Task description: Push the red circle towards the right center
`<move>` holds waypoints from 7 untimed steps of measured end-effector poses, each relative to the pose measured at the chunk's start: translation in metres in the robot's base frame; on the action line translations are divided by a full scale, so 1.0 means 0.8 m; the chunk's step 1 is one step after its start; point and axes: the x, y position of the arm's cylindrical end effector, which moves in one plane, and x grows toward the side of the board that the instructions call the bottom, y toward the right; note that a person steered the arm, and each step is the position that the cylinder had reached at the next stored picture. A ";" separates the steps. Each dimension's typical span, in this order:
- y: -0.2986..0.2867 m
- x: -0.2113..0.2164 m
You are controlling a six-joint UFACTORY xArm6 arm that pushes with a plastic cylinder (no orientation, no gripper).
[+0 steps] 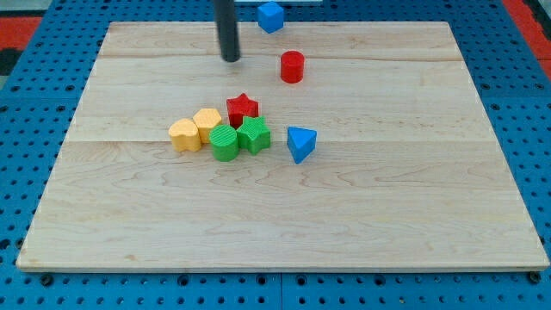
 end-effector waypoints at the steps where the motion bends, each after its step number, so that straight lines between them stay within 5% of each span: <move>1: 0.075 0.024; 3: 0.157 0.025; 5: 0.068 0.083; 7: 0.058 0.053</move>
